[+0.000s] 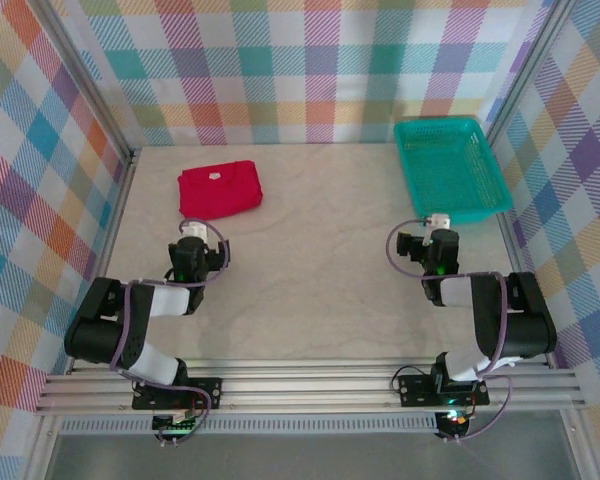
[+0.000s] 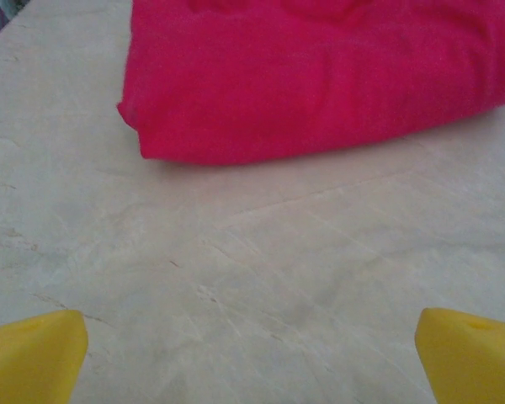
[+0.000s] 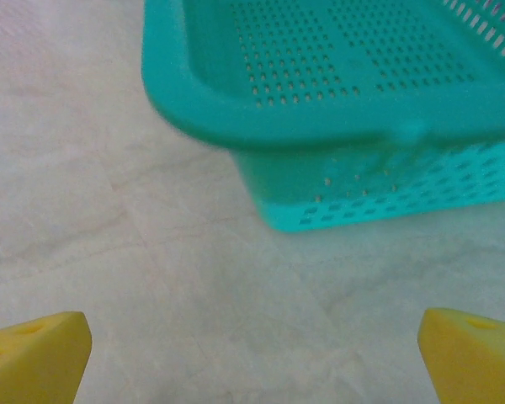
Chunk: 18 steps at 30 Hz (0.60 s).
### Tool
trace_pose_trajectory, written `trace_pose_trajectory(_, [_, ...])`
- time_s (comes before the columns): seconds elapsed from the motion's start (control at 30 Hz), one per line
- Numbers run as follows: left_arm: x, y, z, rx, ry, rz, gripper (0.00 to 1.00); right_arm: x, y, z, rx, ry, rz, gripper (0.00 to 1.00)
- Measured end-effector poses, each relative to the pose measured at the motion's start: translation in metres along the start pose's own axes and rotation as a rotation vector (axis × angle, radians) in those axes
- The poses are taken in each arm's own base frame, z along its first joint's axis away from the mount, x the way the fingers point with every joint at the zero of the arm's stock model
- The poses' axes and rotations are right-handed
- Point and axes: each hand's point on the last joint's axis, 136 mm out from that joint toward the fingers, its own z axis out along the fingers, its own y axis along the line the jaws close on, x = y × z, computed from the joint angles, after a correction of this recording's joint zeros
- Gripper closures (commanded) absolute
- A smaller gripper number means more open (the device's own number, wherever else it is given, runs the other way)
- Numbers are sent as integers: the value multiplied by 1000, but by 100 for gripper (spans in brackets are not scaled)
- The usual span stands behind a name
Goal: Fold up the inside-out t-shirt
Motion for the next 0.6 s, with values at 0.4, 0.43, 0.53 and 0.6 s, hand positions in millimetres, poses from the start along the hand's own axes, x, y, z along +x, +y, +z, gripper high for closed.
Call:
trace_pose_trajectory(0.4, [-2,7,7,-2,-25,-30,0,-13,2,-1,-11,-61,6,0])
trace_pose_trajectory(0.43, [-2,7,7,-1,-26,-30,0,-13,3,-1,-19,-60,5,0])
trace_pose_trajectory(0.53, [-2,7,7,-1,-26,-30,0,-13,7,-1,-41,-59,4,0])
trace_pose_trajectory(0.6, [-2,6,7,6,-25,-31,0,-13,9,-1,-50,-58,4,0])
